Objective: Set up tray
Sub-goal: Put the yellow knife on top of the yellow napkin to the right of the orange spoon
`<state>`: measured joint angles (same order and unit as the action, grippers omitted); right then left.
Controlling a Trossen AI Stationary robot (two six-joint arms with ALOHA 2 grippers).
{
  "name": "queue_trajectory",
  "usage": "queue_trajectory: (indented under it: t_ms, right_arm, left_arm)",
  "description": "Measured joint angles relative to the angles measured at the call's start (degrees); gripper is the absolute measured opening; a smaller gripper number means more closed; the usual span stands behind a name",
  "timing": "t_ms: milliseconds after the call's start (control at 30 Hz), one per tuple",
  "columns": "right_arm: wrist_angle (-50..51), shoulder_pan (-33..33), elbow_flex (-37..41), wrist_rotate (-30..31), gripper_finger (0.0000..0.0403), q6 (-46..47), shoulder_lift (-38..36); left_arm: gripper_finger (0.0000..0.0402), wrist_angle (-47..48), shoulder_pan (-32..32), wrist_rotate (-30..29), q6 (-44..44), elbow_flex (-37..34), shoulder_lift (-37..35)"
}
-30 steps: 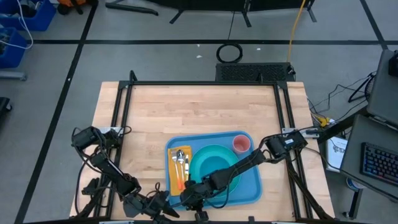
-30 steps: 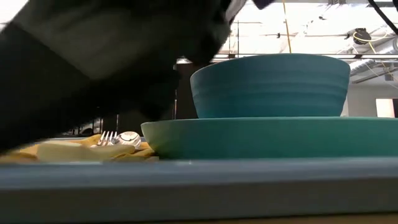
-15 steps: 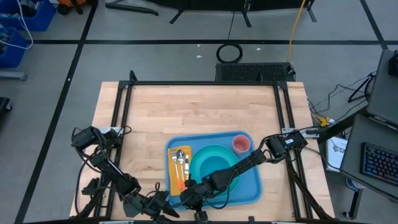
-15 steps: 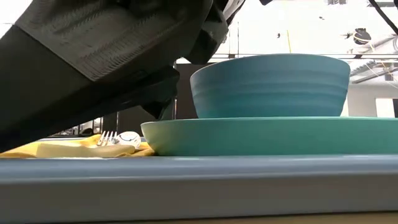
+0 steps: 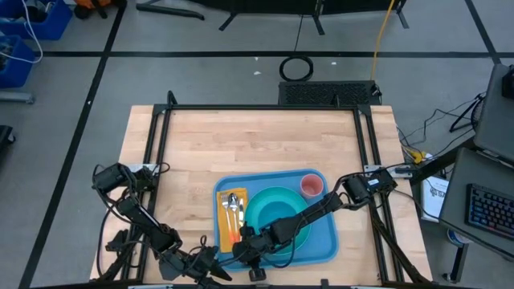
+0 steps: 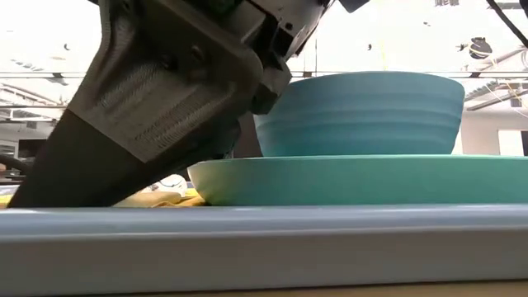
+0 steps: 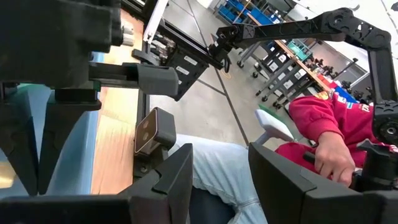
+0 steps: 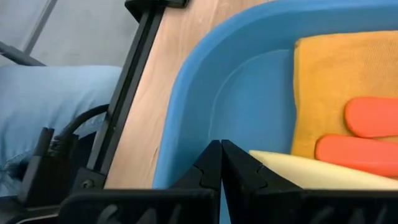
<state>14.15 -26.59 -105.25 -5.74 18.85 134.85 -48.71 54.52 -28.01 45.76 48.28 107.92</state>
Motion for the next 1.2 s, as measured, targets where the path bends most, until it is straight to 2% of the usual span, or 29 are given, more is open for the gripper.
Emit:
queue_trajectory:
  t_ms: [700,1200]
  right_arm:
    - [0.8,0.1,0.0,4.5,0.0000,0.2,0.0]
    - [2.7,0.4,0.0,4.5,0.0000,2.2,-0.3]
  left_arm:
    - [0.0159,0.0,0.4,0.0,-0.3,0.0,0.0]
    - [0.0159,0.0,0.4,0.0,-0.5,0.0,0.0]
